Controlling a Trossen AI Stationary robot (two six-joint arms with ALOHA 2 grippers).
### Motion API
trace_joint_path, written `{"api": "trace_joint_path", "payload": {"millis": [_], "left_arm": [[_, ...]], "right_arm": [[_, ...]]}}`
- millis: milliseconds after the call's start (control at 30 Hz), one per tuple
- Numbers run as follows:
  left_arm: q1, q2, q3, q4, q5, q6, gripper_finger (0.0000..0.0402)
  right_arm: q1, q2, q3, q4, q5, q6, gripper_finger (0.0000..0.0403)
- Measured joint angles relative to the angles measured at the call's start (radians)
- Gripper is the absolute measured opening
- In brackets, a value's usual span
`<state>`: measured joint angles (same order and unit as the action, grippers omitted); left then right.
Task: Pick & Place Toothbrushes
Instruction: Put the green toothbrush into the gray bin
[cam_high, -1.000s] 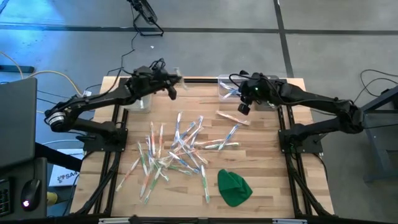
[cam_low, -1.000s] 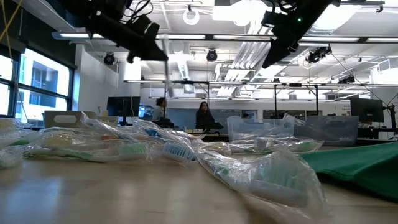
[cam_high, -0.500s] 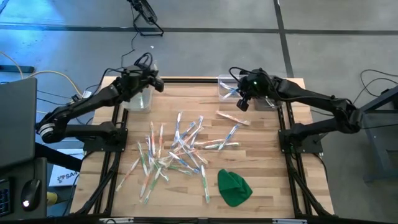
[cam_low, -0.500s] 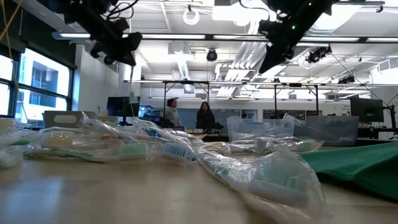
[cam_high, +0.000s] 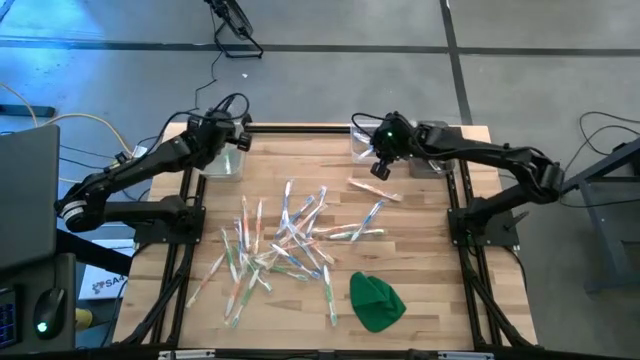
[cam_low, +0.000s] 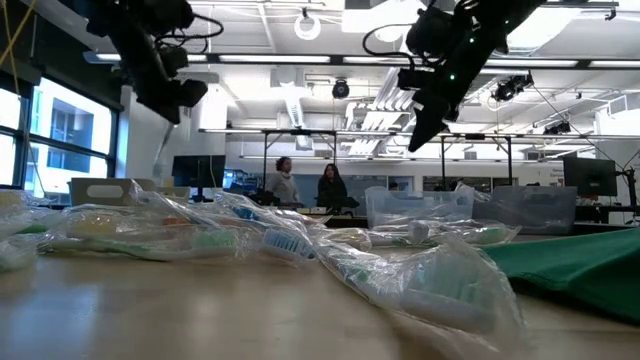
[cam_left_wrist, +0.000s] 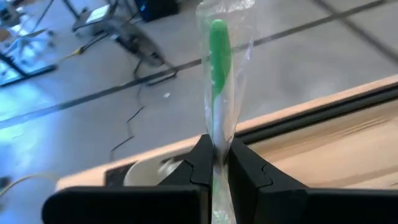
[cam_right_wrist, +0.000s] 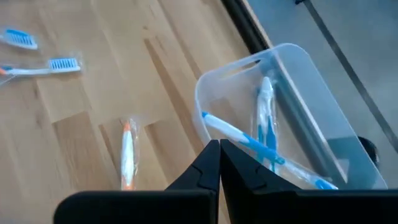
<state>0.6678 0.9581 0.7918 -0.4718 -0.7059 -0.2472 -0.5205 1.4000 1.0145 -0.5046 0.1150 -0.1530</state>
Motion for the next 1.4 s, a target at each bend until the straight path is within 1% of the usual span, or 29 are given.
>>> {"api": "trace_joint_path", "payload": {"millis": [200,400,500,733,900,1033,1233,1400], "left_arm": [[0.000,0.000,0.000,-0.150,-0.045,-0.052,0.0019],[0.000,0.001,0.000,-0.303,-0.044,-0.131,0.0019],[0.000,0.001,0.000,-0.368,-0.022,-0.191,0.0019],[0.000,0.014,0.000,-0.404,0.045,-0.233,0.0019],[0.000,0.058,0.000,-0.403,0.050,-0.235,0.0022],[0.000,0.105,0.000,-0.403,0.050,-0.235,0.0044],[0.000,0.170,0.000,-0.400,0.045,-0.261,0.0100],[0.000,0.180,0.000,-0.391,0.033,-0.281,0.0139]], "right_arm": [[0.000,0.029,0.000,0.028,-0.088,-0.009,0.0003],[0.000,0.029,0.000,0.050,-0.095,-0.009,0.0003],[-0.002,0.029,0.000,0.053,-0.095,-0.009,0.0003],[-0.006,0.029,0.000,0.053,-0.116,-0.009,0.0004],[-0.006,0.029,0.000,0.052,-0.119,-0.009,0.0003],[-0.006,0.029,0.000,0.052,-0.119,-0.009,0.0003],[-0.006,0.029,0.000,0.052,-0.119,-0.009,0.0004],[-0.006,0.029,0.000,0.051,-0.119,-0.009,0.0004]]}}
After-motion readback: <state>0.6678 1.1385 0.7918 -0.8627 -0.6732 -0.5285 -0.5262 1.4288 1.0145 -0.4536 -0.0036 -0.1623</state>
